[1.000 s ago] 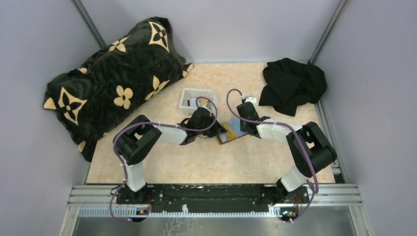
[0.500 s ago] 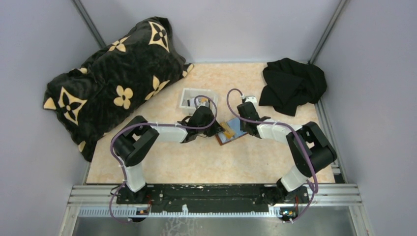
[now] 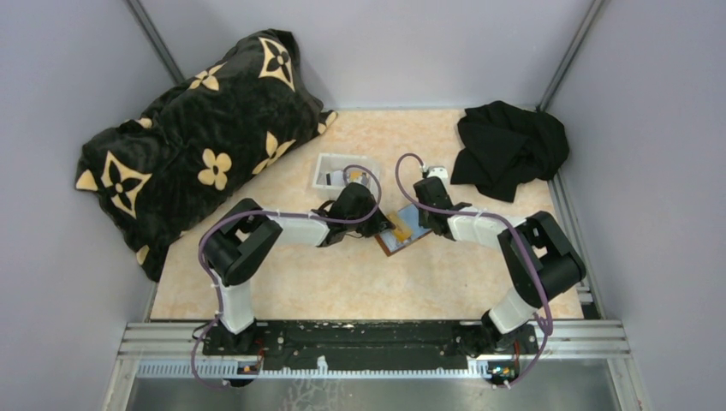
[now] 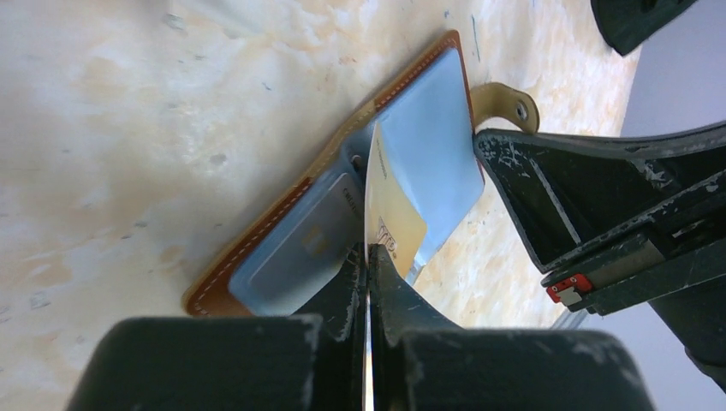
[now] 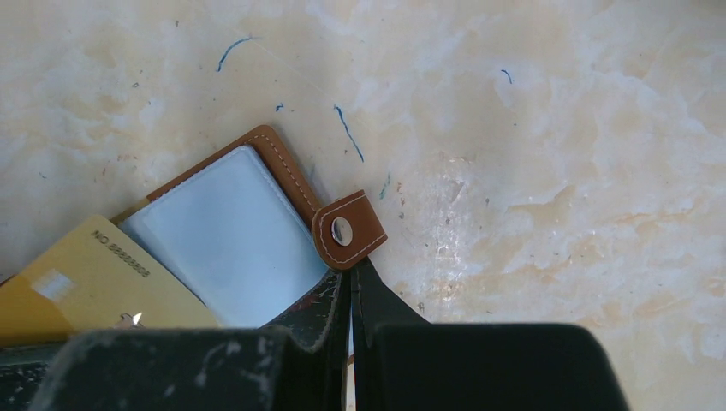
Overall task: Put the credit cards into the card holder
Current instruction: Insert the credit card into the card holder.
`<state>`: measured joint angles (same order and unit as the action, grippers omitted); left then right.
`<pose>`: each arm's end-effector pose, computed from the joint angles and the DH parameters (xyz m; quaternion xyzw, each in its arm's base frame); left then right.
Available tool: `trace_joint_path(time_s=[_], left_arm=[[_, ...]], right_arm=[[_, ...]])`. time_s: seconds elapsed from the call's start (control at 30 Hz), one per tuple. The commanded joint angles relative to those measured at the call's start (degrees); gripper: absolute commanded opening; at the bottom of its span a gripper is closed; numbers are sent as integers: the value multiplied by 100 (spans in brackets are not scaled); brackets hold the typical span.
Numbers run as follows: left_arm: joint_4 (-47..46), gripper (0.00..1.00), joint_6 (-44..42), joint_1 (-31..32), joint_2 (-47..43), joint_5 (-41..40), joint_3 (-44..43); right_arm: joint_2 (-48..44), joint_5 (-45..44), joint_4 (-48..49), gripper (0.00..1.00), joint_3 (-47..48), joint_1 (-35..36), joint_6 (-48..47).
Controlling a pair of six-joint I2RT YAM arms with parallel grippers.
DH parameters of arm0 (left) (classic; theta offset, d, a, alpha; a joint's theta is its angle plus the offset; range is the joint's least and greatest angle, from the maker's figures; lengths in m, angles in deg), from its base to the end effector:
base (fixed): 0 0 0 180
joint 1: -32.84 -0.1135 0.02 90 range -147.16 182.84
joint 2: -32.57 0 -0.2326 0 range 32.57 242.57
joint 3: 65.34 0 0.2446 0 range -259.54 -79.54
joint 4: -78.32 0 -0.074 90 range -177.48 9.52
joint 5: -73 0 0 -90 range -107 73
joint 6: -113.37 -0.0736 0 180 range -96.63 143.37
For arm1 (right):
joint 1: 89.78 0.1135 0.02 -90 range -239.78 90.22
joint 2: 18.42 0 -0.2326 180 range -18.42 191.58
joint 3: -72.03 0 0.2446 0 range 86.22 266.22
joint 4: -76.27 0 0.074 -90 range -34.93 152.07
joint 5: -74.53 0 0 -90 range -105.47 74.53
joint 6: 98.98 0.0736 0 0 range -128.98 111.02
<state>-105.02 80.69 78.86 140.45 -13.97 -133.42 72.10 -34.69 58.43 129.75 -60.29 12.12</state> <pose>0.2735 -0.2891 0.0906 -0.0760 0.8893 -0.3678 0.2607 0.2894 0.1358 0.1026 -0.0118 0.9300 -0.0002 0.3674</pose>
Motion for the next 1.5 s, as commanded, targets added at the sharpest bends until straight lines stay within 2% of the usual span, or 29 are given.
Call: trace_joint_path(time_s=[0.0,0.27,0.67,1.47], left_arm=[[-61,0,-93,30,335,412,-119],[-163,0,331,38,382,436,54],[157,0,819,39,237,203,379],[37,0,791,5,871,429,-313]], right_arm=[[145,164,-23,0,-29,-58,52],[181,197,-7,0,-45,-58,45],[222,244,23,0,-64,-58,69],[247,328,-40,0,-46,-58,52]])
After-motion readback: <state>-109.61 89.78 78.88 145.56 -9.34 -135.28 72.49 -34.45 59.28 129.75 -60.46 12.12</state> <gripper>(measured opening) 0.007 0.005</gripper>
